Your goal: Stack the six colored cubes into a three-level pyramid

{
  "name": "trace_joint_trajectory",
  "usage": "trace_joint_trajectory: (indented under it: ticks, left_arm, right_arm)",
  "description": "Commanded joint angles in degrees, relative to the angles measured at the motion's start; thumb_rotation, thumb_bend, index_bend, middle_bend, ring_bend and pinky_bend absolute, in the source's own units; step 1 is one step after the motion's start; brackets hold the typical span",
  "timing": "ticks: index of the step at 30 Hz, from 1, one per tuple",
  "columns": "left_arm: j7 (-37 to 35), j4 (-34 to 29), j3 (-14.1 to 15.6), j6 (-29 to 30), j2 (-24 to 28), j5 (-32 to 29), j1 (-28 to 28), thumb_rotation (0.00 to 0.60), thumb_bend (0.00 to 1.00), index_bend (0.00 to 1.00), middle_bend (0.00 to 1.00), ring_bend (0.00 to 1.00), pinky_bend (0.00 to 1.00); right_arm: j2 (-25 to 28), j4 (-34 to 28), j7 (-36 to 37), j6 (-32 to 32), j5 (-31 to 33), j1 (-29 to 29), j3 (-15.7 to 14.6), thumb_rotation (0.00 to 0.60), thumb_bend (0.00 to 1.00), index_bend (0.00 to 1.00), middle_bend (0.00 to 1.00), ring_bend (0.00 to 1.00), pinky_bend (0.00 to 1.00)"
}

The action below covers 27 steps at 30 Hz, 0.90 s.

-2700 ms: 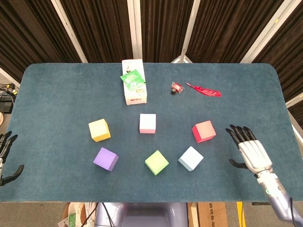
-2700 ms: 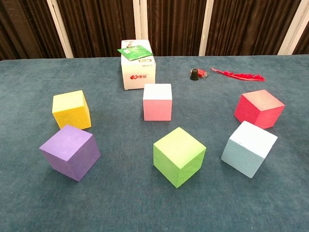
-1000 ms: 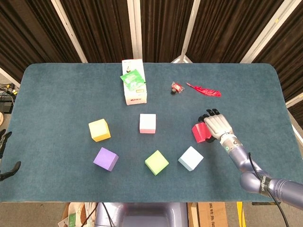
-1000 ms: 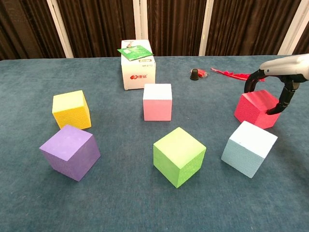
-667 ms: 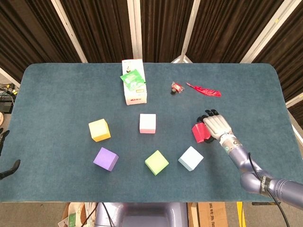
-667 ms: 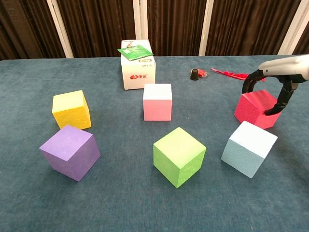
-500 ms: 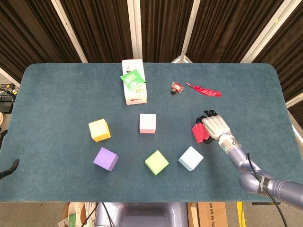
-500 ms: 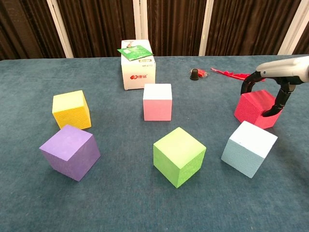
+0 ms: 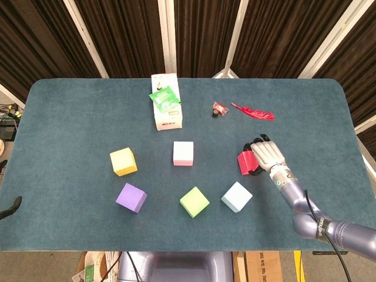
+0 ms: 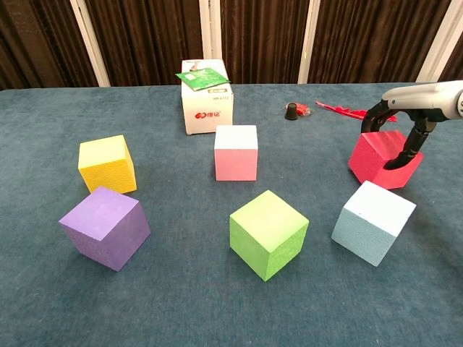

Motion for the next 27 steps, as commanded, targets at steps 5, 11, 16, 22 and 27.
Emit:
trace_joint_trajectory:
  ticks: [5, 11, 16, 22, 27]
  left_arm:
    - [0.64, 0.63, -0.87, -0.94, -0.37, -1.83, -0.61, 0.6, 0.38, 0.08, 0.0, 0.0, 0.0]
    - [1.47, 1.27, -1.62, -0.93, -0.88, -3.05, -0.91, 0.6, 0.38, 0.08, 0.0, 0.0, 0.0]
    - [1.4, 1.81, -2.16, 0.12, -0.99, -3.11, -0.72, 0.6, 0.37, 0.08, 0.0, 0.0, 0.0]
    - [-0.54, 3.04, -1.99, 1.4, -0.71, -0.74, -0.53, 0.6, 0.38, 0.08, 0.0, 0.0, 0.0]
    - [-2.82, 3.79, -1.68, 1.43, -0.1, 0.4, -0.39, 0.6, 0.38, 0.08, 0.0, 0.0, 0.0]
  right_arm:
    - [0.61, -4.85, -11.8, 4.51, 17.77, 8.14, -0.18, 0.6, 0.24, 0.43, 0.41, 0.18, 0.0]
    - [-2.71, -7.82, -22.15, 13.29, 36.44, 16.39, 0.92, 0.6, 0.23, 0.43, 0.41, 0.18, 0.0]
    - [-7.81, -6.28, -29.28, 21.07, 47.64, 22.27, 4.0, 0.6, 0.23, 0.43, 0.41, 0.18, 0.0]
    - [-11.2, -3.68, -30.65, 20.75, 52.72, 23.91, 7.73, 0.6, 0.23, 0.43, 0.41, 0.18, 0.0]
    - [-13.49, -1.32, -32.15, 20.37, 53.56, 24.72, 8.96, 0.6, 0.23, 0.43, 0.41, 0.18, 0.0]
